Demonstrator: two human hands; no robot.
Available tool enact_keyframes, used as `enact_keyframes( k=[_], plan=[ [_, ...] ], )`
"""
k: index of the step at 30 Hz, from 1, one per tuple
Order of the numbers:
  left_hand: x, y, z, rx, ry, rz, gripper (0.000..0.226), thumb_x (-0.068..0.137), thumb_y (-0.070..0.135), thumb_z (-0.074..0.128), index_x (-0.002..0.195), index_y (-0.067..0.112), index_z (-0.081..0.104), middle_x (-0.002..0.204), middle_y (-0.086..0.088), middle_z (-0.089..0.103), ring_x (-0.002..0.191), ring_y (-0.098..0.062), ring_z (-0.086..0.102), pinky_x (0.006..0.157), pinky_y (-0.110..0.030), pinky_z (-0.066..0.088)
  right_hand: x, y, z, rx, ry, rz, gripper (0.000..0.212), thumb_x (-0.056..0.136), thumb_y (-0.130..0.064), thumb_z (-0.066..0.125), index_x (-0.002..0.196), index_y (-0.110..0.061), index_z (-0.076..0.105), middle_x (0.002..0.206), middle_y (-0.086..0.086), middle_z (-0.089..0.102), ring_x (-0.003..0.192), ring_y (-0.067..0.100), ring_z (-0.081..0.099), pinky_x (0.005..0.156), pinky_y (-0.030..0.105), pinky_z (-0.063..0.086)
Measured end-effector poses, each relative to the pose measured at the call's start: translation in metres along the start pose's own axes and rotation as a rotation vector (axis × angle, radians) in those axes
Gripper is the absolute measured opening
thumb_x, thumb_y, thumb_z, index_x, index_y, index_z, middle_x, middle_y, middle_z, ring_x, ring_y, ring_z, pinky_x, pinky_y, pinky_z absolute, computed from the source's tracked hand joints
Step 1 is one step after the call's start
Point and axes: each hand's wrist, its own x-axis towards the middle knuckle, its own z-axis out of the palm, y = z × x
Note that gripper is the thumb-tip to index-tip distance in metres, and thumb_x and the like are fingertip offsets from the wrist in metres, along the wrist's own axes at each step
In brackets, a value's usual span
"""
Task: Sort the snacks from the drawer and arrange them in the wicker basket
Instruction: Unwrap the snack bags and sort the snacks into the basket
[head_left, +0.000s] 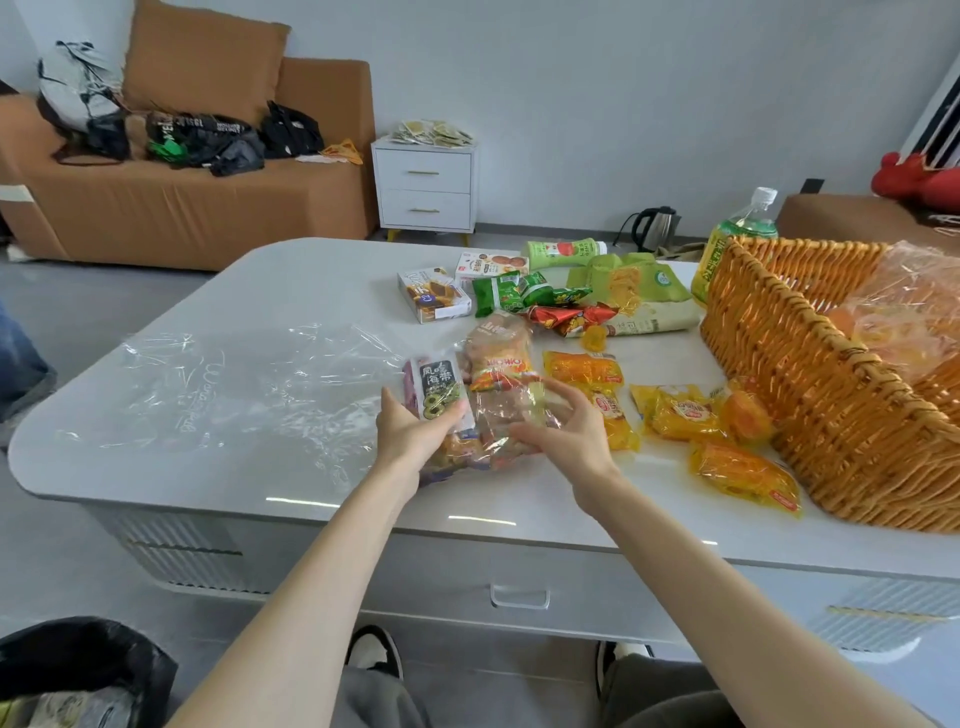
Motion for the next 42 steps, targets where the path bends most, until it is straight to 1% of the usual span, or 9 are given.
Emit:
enact_keyframes(
  k=[4,7,11,17,23,27,32,36,42],
  plan=[
    [-0.013,0.027,0.001,-0.346,-0.044,-0.032,0.122,0.060,0.038,0.086,0.152,0.013,0.009,0.127,-0.005,0.059,0.115,-0.022,0.057,0.097,-0.045,0.047,-0.012,-0.045,-0.034,0.039,-0.082,-0.202,0.075,0.065,0.011,0.080,0.124,-0.029,0.057,0.112,0.004,0.067,0.089,0.013,0.070,0.069,0.028,0.059],
    [-0.037,0.048,-0.002,-0.497,-0.272,-0.048,0.071,0.073,0.036,0.075,0.134,0.011,0.050,0.111,-0.006,0.067,0.105,-0.021,0.061,0.077,-0.034,0.054,-0.027,-0.080,-0.069,-0.070,-0.146,-0.332,0.071,0.064,0.004,0.083,0.119,-0.036,0.064,0.111,-0.006,0.065,0.092,0.009,0.068,0.072,0.024,0.057],
    [-0.066,0.053,0.019,-0.672,-0.512,-0.065,0.044,0.078,0.030,0.066,0.120,0.016,0.065,0.120,-0.012,0.064,0.117,-0.027,0.057,0.102,-0.043,0.045,-0.039,-0.094,-0.103,0.022,-0.027,-0.359,0.083,0.062,-0.001,0.086,0.130,-0.035,0.053,0.119,-0.003,0.064,0.095,0.018,0.069,0.075,0.027,0.056],
    [-0.110,0.079,0.074,-0.837,-0.519,-0.184,0.027,0.080,0.023,0.068,0.104,0.011,0.068,0.108,-0.015,0.063,0.106,-0.025,0.059,0.085,-0.044,0.054,-0.060,-0.089,-0.133,0.089,0.114,-0.121,0.115,0.046,-0.063,0.087,0.139,-0.014,0.041,0.127,0.007,0.061,0.106,0.021,0.066,0.087,0.041,0.057],
    [-0.149,0.119,0.138,-0.891,-0.588,-0.312,0.029,0.079,0.021,0.073,0.101,0.005,0.062,0.106,-0.016,0.065,0.109,-0.030,0.061,0.094,-0.052,0.049,-0.081,-0.121,-0.190,0.113,0.122,-0.136,0.048,0.086,-0.035,0.070,0.123,-0.025,0.041,0.094,0.002,0.073,0.079,0.025,0.072,0.076,0.057,0.055],
    [-0.156,0.149,0.178,-0.758,-0.713,-0.284,0.037,0.078,0.031,0.074,0.106,0.012,0.060,0.105,-0.006,0.066,0.108,-0.023,0.058,0.100,-0.048,0.042,-0.078,-0.148,-0.236,0.133,0.296,-0.209,0.040,0.087,-0.033,0.069,0.120,-0.028,0.046,0.107,0.003,0.069,0.086,0.022,0.072,0.076,0.049,0.058],
    [-0.137,0.165,0.230,-0.447,-0.649,-0.059,0.094,0.069,0.048,0.073,0.147,0.017,0.030,0.136,-0.005,0.055,0.114,-0.017,0.057,0.084,-0.028,0.044,-0.057,-0.174,-0.301,0.072,0.450,-0.234,0.053,0.087,-0.028,0.070,0.132,-0.024,0.042,0.110,0.003,0.065,0.086,0.018,0.071,0.075,0.039,0.060],
    [-0.123,0.176,0.268,-0.057,-0.519,0.189,0.052,0.098,0.025,0.050,0.146,0.018,0.032,0.146,-0.007,0.041,0.127,-0.026,0.047,0.099,-0.038,0.041,-0.026,-0.179,-0.342,-0.131,0.544,-0.214,0.050,0.087,-0.026,0.071,0.126,-0.022,0.040,0.099,-0.004,0.061,0.078,0.006,0.063,0.058,0.019,0.049],
    [-0.088,0.175,0.324,0.413,-0.580,0.465,0.059,0.099,0.027,0.048,0.151,0.018,0.022,0.150,-0.004,0.034,0.120,-0.021,0.051,0.102,-0.036,0.038,0.046,-0.164,-0.376,-0.524,0.543,-0.044,0.059,0.084,-0.034,0.071,0.131,-0.024,0.038,0.093,-0.003,0.057,0.074,0.014,0.061,0.058,0.029,0.052]
  ],
)
